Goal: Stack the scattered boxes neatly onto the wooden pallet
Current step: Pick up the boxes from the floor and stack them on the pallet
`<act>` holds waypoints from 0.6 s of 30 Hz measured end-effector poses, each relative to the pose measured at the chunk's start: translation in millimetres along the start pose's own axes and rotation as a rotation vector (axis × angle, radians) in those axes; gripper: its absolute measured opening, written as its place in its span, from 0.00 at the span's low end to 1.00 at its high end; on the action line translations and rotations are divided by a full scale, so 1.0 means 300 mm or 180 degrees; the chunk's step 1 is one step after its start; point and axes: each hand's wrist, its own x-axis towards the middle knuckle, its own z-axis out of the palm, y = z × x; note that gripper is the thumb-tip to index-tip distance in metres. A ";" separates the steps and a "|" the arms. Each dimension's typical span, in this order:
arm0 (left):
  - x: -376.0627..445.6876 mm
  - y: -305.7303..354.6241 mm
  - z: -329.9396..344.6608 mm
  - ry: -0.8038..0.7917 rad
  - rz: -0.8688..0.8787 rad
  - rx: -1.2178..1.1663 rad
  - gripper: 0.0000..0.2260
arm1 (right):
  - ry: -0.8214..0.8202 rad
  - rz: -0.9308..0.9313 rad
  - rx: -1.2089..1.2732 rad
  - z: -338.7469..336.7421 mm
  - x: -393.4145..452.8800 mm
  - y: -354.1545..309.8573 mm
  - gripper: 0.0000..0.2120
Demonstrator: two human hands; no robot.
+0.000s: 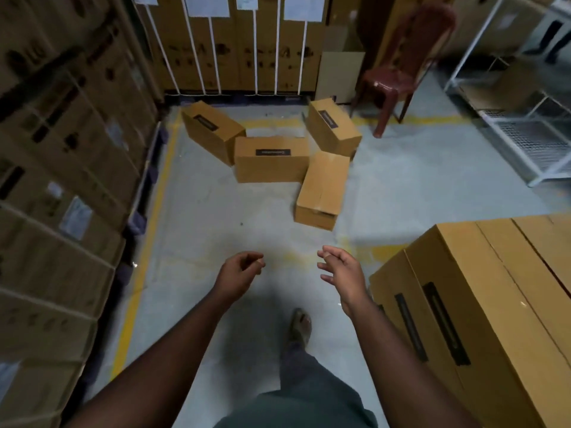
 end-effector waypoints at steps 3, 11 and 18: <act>0.242 0.098 0.051 -0.0065 -0.0109 -0.0056 0.11 | 0.0034 0.0121 0.0022 -0.008 0.241 -0.098 0.07; 0.818 0.368 0.124 -0.0201 -0.0130 -0.0092 0.10 | 0.0072 0.0208 -0.0145 0.010 0.782 -0.387 0.06; 1.374 0.443 0.223 -0.0453 -0.0409 -0.0136 0.07 | 0.0171 0.0401 -0.0293 0.098 1.287 -0.509 0.06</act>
